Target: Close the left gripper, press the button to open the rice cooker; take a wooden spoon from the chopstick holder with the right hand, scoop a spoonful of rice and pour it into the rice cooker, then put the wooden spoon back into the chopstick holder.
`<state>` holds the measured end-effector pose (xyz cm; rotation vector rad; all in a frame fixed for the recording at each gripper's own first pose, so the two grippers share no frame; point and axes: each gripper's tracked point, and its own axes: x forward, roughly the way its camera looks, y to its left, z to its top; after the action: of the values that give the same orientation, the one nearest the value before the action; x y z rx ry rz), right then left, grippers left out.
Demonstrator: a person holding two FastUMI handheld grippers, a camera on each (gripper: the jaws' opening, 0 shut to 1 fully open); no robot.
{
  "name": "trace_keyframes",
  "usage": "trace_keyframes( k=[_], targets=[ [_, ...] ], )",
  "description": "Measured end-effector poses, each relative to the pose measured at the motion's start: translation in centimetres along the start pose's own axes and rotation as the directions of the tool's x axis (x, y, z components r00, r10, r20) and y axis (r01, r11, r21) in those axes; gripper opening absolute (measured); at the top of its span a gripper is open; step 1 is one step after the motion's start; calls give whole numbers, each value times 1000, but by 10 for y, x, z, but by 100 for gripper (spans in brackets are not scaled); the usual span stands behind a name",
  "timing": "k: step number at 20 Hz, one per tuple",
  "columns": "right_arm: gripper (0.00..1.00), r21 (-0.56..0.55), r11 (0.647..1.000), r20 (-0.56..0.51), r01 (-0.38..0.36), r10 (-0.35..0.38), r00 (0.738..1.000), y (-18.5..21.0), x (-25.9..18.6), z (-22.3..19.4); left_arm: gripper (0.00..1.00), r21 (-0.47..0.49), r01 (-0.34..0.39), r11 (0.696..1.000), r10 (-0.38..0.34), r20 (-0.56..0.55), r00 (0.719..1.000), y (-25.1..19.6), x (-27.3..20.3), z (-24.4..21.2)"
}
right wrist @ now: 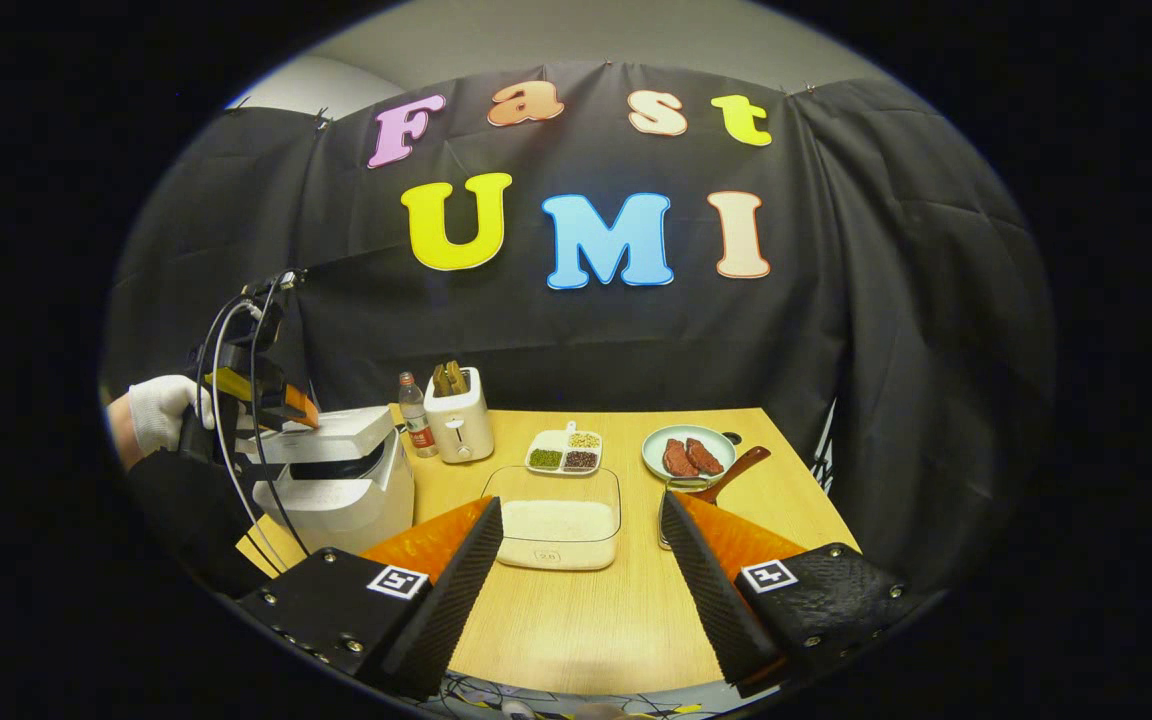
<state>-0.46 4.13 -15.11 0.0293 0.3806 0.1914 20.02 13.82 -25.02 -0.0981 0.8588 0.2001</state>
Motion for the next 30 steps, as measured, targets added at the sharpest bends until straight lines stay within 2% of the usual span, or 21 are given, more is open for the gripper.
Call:
trace_keyframes(
  k=[10, 15, 16, 17, 19, 20, 21, 22, 25, 27, 29, 30],
  targets=[
    [98, 26, 1000, -37, -8, 9, 999, -4, -1, -15, 96, 6, 5, 1000, -4, -155, 988, -2, 20, -56],
    [98, 28, 1000, -35, -13, 14, 999, -3, 3, -14, 98, 15, 13, 1000, -10, -167, 986, -4, 20, -56],
    [98, 29, 999, -37, -16, 17, 999, 0, 4, -15, 95, 12, 13, 1000, -11, -164, 986, -3, 19, -56],
    [98, 30, 999, -40, -18, 19, 999, 2, 4, -16, 99, 0, 6, 1000, -6, -161, 987, -3, 19, -55],
    [98, 24, 999, -41, -24, 25, 999, 4, 4, -15, 96, 9, 3, 1000, -2, -154, 988, -1, 17, -56],
    [98, 19, 1000, -40, -24, 25, 999, 4, 5, -15, 99, 19, 8, 1000, -5, -149, 989, -3, 19, -53],
    [98, 18, 1000, -40, -26, 27, 999, 4, 5, -14, 95, 0, 3, 1000, -3, -143, 990, -2, 18, -54],
    [98, 19, 1000, -35, -20, 21, 999, 2, 3, -13, 99, 11, 6, 1000, -5, -134, 991, -2, 18, -53],
    [98, 15, 1000, -13, -11, 11, 1000, -1, 3, -5, 100, 24, 7, 1000, -5, -55, 998, -2, 16, -41],
    [98, 6, 1000, 8, -2, 2, 1000, -3, 2, 1, 96, 30, 4, 1000, -6, 47, 999, -6, 3, -16],
    [98, 13, 1000, 37, 4, -4, 999, -5, 1, 12, 99, 45, -1, 999, -8, 193, 981, -16, -28, 15],
    [98, 15, 1000, 51, 3, -4, 999, -6, 1, 17, 98, 53, 3, 999, -17, 279, 960, -20, -52, 33]
  ],
)
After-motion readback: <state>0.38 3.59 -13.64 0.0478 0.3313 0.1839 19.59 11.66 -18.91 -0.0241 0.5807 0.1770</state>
